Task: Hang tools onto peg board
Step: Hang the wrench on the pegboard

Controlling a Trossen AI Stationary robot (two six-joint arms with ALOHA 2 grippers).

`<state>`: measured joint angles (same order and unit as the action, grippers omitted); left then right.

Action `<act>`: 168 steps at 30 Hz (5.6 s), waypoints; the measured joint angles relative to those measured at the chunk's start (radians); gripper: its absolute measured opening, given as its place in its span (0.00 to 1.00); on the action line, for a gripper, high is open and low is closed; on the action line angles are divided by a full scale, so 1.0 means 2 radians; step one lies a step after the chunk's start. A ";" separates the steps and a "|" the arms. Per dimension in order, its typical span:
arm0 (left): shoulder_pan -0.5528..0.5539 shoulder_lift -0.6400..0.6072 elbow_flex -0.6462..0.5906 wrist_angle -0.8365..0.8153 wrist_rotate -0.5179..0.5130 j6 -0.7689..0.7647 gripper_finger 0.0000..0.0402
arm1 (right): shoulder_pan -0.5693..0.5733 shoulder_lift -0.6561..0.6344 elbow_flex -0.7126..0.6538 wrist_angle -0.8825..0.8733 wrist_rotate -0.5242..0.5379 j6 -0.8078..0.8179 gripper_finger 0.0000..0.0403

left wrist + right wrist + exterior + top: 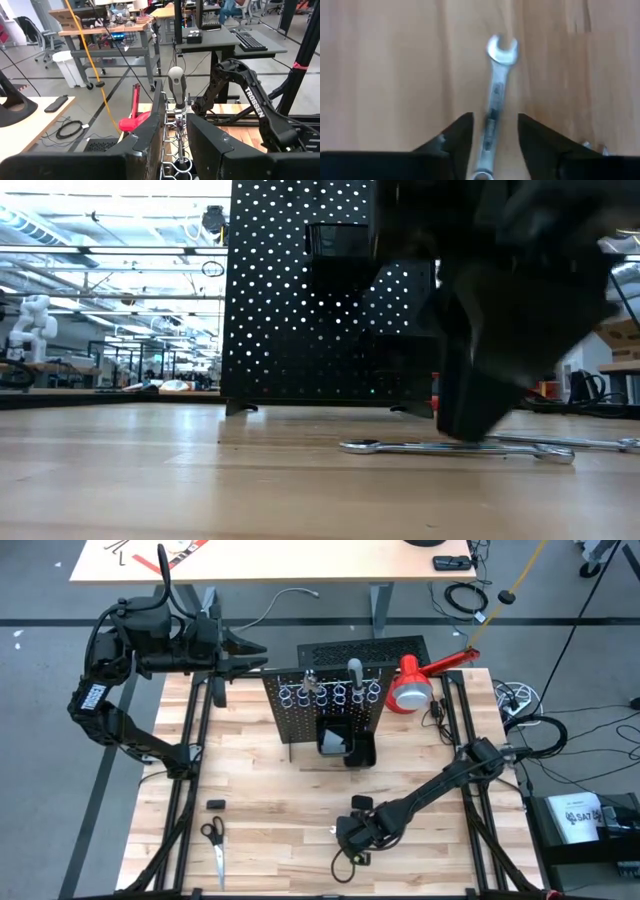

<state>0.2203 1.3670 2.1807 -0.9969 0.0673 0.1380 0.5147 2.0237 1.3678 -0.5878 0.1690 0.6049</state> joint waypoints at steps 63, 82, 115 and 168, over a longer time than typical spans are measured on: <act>0.000 -0.012 0.000 0.050 0.009 0.044 0.26 | -0.016 0.000 0.080 -0.046 0.098 -0.050 0.00; -0.177 -0.027 -0.074 -0.028 0.063 0.148 0.05 | -0.008 -0.036 0.081 -0.058 0.142 -0.061 0.00; -0.498 -0.025 -0.585 0.480 -0.352 -0.115 0.01 | -0.063 0.068 0.084 -0.064 -0.020 -0.078 0.27; -0.392 0.217 -0.791 0.835 -0.211 -0.236 0.13 | -0.060 0.047 0.092 0.020 -0.017 -0.097 0.00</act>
<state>-0.5634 1.8006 0.5985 0.6727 -0.3540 -0.3347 0.3954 2.1181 1.5520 -0.5484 0.1353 0.4116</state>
